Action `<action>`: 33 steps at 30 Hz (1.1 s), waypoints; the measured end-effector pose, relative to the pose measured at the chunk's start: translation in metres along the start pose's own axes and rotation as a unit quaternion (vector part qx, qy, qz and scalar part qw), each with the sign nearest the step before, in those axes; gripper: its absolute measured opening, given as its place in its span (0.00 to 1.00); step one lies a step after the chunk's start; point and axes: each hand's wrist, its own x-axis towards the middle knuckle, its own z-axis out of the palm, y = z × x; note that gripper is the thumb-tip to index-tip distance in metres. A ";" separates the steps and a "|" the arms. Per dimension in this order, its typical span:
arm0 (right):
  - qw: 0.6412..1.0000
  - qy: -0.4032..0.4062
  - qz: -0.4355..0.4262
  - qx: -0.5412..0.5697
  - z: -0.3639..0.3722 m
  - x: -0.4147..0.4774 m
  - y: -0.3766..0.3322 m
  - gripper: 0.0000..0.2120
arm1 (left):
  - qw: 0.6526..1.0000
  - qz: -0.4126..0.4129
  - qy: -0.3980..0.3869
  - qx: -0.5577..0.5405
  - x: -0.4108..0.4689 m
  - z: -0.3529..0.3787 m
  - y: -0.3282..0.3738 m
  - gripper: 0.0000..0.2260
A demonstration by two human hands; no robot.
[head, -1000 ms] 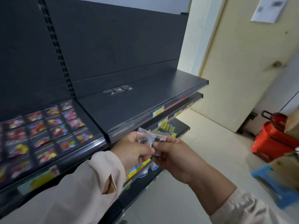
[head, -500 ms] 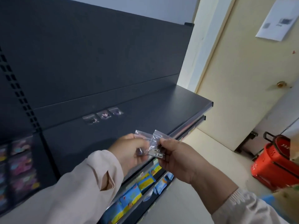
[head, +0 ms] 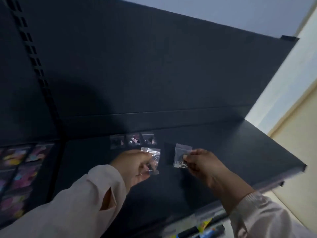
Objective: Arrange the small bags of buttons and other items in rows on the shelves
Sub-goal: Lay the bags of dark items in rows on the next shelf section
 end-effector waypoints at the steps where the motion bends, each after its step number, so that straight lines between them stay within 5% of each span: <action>1: 1.000 -0.013 0.003 -0.024 -0.002 0.017 -0.006 0.05 | 0.999 -0.002 0.026 -0.019 0.009 0.005 0.001 0.04; 9: 0.988 -0.110 -0.004 -0.106 0.014 0.122 -0.036 0.09 | 0.978 0.027 0.193 -0.076 0.057 0.036 0.005 0.04; 14: 0.965 -0.107 -0.095 -0.218 0.030 0.155 -0.042 0.09 | 0.962 0.038 0.256 -0.090 0.059 0.045 0.003 0.07; 33: 0.907 -0.137 -0.192 -0.349 0.030 0.180 -0.040 0.11 | 0.956 0.058 0.273 -0.088 0.097 0.077 0.016 0.11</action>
